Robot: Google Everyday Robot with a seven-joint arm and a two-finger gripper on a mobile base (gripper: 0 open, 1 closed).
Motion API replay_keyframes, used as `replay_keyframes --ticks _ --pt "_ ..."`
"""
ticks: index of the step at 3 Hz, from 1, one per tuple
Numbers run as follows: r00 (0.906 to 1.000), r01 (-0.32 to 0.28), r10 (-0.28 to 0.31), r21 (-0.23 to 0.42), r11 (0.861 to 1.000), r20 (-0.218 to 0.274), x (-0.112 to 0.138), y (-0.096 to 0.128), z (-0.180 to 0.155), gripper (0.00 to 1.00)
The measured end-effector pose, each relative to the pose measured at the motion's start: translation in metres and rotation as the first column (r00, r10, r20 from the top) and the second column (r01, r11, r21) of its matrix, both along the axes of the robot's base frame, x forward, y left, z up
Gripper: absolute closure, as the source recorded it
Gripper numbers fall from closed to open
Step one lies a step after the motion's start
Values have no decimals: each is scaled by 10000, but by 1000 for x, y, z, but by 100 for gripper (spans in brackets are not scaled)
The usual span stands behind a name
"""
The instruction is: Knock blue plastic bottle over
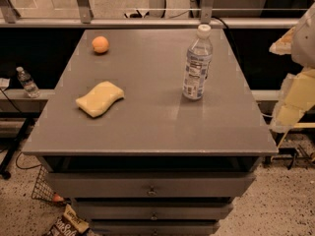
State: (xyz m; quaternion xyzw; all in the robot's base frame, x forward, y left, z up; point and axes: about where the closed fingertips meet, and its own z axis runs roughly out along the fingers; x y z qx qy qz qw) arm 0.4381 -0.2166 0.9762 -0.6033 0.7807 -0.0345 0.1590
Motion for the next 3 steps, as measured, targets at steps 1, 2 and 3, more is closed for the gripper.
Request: replay_keyframes --ticks 1,2,3 --pt "10000 3 -3 4 10000 4 0 0 0 0" --pt "9996 154 -160 237 9996 230 5 0 -2 0" --pt "9957 561 -650 1301 9899 659 30 -8 -11 0"
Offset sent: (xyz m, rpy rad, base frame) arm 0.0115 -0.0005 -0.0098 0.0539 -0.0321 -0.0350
